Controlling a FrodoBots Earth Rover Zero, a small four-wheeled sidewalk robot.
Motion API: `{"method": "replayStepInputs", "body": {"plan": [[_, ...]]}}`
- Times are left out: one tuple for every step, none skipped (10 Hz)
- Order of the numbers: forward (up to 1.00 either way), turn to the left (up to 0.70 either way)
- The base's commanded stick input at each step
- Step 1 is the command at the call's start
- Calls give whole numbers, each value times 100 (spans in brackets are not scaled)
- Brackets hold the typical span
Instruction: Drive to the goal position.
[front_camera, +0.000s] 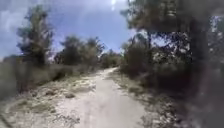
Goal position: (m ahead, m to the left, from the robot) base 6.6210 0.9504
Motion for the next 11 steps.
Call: {"method": "replayStepInputs", "body": {"plan": [[70,0],[70,0],[70,0],[70,0],[70,0],[70,0],[70,0],[70,0],[70,0],[70,0],[70,0]]}}
